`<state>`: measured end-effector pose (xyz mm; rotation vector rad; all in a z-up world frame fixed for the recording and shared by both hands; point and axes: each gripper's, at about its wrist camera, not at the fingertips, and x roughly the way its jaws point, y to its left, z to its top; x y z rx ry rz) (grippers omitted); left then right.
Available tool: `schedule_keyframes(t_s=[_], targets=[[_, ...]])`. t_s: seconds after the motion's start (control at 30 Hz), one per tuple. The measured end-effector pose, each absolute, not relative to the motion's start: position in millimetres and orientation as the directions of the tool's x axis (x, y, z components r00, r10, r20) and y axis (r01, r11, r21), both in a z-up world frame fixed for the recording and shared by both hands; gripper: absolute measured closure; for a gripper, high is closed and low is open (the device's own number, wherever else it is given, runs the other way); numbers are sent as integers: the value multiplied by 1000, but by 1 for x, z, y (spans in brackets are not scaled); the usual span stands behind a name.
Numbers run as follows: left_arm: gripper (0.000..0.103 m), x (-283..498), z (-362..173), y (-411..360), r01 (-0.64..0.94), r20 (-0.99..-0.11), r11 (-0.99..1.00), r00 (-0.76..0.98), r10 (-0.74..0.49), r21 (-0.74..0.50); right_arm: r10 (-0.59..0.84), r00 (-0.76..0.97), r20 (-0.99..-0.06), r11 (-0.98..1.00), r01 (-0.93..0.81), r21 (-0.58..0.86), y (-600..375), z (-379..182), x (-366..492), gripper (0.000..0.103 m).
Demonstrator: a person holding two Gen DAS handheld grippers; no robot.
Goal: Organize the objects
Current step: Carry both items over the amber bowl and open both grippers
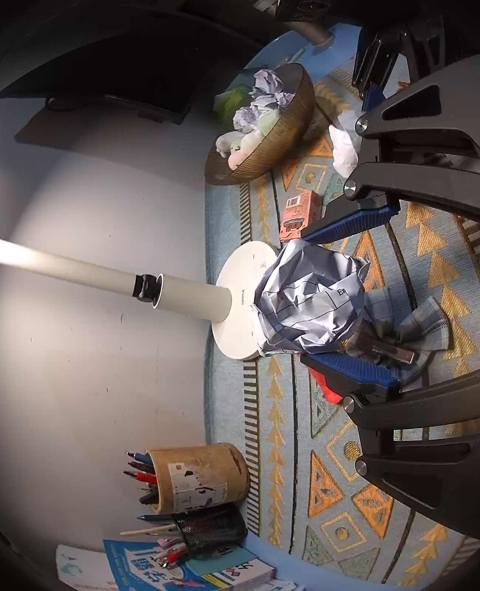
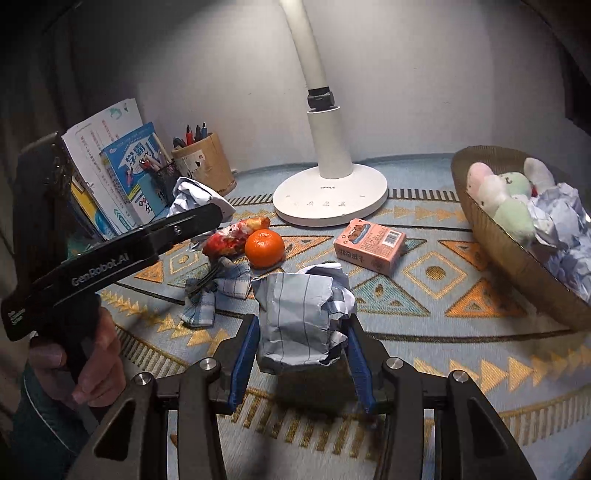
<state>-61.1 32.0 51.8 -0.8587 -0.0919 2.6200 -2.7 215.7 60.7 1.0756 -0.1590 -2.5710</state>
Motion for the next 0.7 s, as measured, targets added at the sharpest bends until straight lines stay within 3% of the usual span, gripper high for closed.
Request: schedule_keyframes(t_s=[0.23,0.5,0.7], targets=[[47,-35,89,85,-483,-519,-859,-697,494,-170,-296,-711,-638,-955,199,221,279,98,33,58],[47,-26,161,154,-606,-378,-772,-680,629,-193,-159,-859,-487,-977,65,203,376,200,38,57],[47,-36,175,209,-661,-320,-712,-639,700,-239,-105,-904,-414,-973,6,232,426,240,26,56]])
